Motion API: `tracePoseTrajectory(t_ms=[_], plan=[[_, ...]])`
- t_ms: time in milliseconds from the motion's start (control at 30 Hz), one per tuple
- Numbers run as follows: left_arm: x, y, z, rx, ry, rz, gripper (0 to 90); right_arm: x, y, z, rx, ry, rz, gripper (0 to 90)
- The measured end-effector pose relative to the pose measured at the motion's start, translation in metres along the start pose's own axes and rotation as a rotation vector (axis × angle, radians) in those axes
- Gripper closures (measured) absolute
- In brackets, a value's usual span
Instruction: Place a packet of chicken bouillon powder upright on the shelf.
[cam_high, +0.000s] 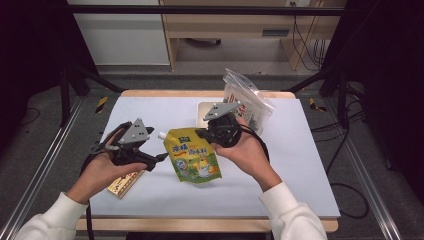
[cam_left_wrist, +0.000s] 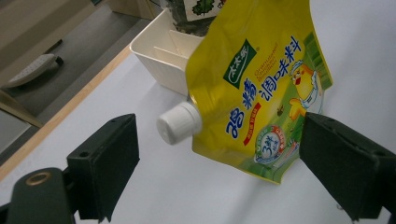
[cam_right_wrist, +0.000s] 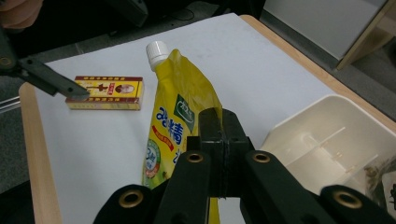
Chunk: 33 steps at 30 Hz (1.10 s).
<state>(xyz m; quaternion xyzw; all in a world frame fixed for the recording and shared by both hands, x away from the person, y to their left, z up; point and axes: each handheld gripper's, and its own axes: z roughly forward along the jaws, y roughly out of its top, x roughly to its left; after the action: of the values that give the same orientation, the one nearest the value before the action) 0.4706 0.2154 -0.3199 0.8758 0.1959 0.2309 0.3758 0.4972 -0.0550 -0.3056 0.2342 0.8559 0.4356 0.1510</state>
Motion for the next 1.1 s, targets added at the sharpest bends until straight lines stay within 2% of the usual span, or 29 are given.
tracePoseTrajectory(t_ms=[133,400,467,567,667,800,1000,1100], plan=[[0.004,0.005,-0.001,-0.008,-0.004,0.009,15.9,0.004,0.005,-0.003,-0.010,0.006,-0.036,90.0],[0.007,0.011,0.000,0.013,0.008,0.040,20.5,0.012,0.008,-0.003,-0.020,0.029,-0.087,90.0],[0.007,0.012,0.000,0.013,-0.012,0.058,26.1,0.014,0.008,-0.004,-0.017,0.029,-0.084,90.0],[0.006,0.013,0.003,0.022,-0.027,0.074,27.1,0.017,0.007,-0.006,-0.021,0.039,-0.095,90.0],[0.007,0.014,0.007,0.024,-0.022,0.077,27.2,0.019,0.005,-0.008,-0.027,0.056,-0.106,90.0],[0.007,0.013,0.013,0.033,-0.037,0.089,28.6,0.022,0.005,-0.009,-0.025,0.075,-0.120,90.0],[0.007,0.013,0.021,0.064,-0.094,0.090,37.4,0.025,0.003,-0.011,-0.024,0.093,-0.141,90.0],[0.007,0.014,0.023,0.053,-0.088,0.101,41.5,0.027,0.002,-0.012,-0.018,0.101,-0.147,90.0]])
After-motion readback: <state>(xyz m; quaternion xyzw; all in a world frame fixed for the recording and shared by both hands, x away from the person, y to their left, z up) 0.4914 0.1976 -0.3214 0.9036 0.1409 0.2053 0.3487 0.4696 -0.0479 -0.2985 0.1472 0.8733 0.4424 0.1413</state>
